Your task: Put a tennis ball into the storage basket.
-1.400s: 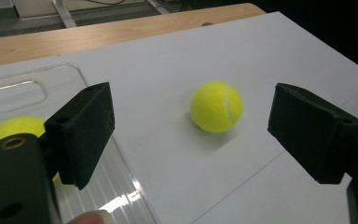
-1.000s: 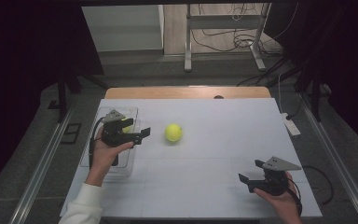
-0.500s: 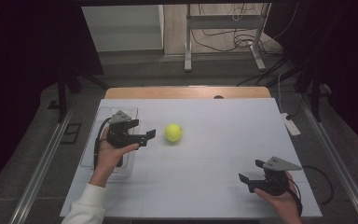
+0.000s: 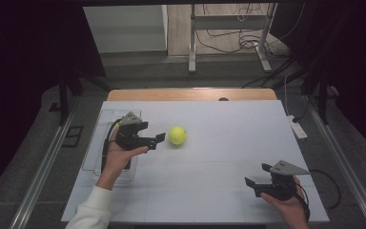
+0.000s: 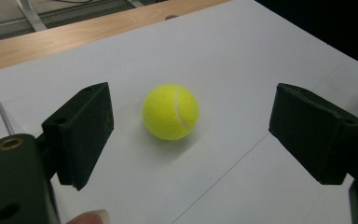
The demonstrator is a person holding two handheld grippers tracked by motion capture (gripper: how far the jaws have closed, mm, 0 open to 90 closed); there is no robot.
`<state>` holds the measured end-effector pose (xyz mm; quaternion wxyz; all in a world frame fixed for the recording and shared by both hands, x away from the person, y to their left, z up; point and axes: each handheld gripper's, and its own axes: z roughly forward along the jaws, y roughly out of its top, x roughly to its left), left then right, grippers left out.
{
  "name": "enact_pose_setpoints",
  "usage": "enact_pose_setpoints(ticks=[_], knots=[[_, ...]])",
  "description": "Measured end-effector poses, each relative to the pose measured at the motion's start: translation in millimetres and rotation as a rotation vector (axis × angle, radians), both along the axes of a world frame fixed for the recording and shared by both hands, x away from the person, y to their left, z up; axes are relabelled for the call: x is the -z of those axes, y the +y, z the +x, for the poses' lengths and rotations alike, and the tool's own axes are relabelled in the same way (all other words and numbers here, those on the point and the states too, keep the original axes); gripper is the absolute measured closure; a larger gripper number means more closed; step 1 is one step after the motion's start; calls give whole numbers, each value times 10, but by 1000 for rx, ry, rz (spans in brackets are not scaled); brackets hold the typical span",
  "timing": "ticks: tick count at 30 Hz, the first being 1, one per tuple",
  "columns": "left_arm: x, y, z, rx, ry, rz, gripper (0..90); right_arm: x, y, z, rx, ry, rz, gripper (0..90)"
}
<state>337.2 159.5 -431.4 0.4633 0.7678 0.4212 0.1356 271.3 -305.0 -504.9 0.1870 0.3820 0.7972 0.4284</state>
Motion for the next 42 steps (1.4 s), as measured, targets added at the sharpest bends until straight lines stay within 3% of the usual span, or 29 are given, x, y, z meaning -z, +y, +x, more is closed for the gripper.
enact_pose_setpoints(ticks=[8,27,42], knots=[[-16,-147,61,26,19,24,143,-3,-4,-13,3,-3,-4,133],[59,-260,264,41,99,74,137,-7,-5,-29,3,-1,-8,133],[108,-401,398,47,139,103,128,-7,-7,-21,-5,-3,-4,132]])
